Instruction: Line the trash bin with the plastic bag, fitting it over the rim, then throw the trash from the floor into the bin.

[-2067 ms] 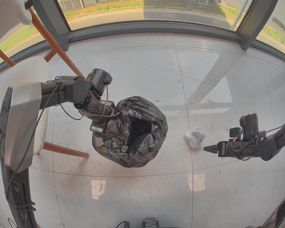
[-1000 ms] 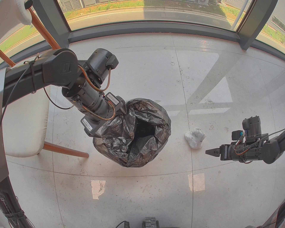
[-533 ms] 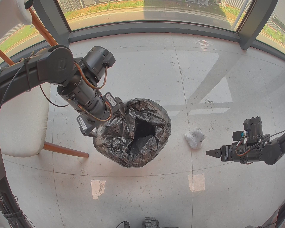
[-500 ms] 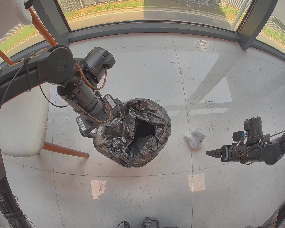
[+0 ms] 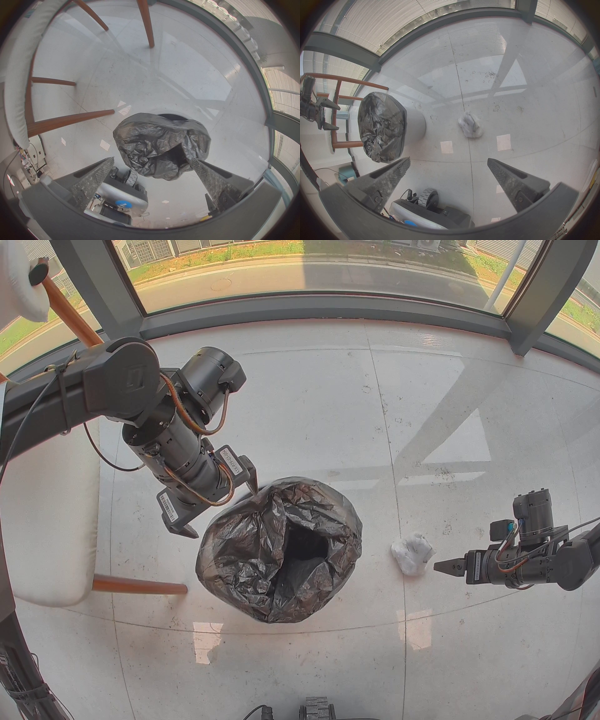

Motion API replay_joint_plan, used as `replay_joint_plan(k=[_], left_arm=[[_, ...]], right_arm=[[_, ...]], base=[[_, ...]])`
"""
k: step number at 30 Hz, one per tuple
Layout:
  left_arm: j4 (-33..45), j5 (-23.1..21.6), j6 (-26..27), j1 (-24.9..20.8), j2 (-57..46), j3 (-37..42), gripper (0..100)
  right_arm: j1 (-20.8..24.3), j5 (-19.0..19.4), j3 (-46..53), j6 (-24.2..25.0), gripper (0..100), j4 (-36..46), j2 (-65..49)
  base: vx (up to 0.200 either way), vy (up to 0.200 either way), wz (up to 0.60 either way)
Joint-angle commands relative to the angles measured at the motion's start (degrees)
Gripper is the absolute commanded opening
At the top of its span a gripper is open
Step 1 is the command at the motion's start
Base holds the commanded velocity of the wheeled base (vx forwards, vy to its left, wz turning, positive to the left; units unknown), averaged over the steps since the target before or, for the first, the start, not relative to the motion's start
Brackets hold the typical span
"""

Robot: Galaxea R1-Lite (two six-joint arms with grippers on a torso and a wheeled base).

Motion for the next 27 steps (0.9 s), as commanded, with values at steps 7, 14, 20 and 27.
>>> replay_joint_plan(k=[7,14,20,27], left_arm=[[1.84,1.35,1.98,-4.45,-0.34,0.01,100],[-14.94,0.21,27.65,-4.62,-10.54,9.14,100],[-41.75,-4.27,50.85,-3.74,-19.50,39.19,100],[-58.27,-10.78,71.15,1.44,-19.68,55.80,100]], right_arm=[[0.77,-0.07,0.45,-0.01,100,-0.01,0.03],[0.50,-0.07,0.98,-0.01,100,-0.01,-0.23],[0.50,-0.07,1.24,-0.01,100,-0.01,-0.23],[0.94,0.02,1.95,-0.01,100,-0.10,-0.23]], base=[[0.000,0.000,0.00],[0.000,0.000,0.00],[0.000,0.000,0.00],[0.000,0.000,0.00]])
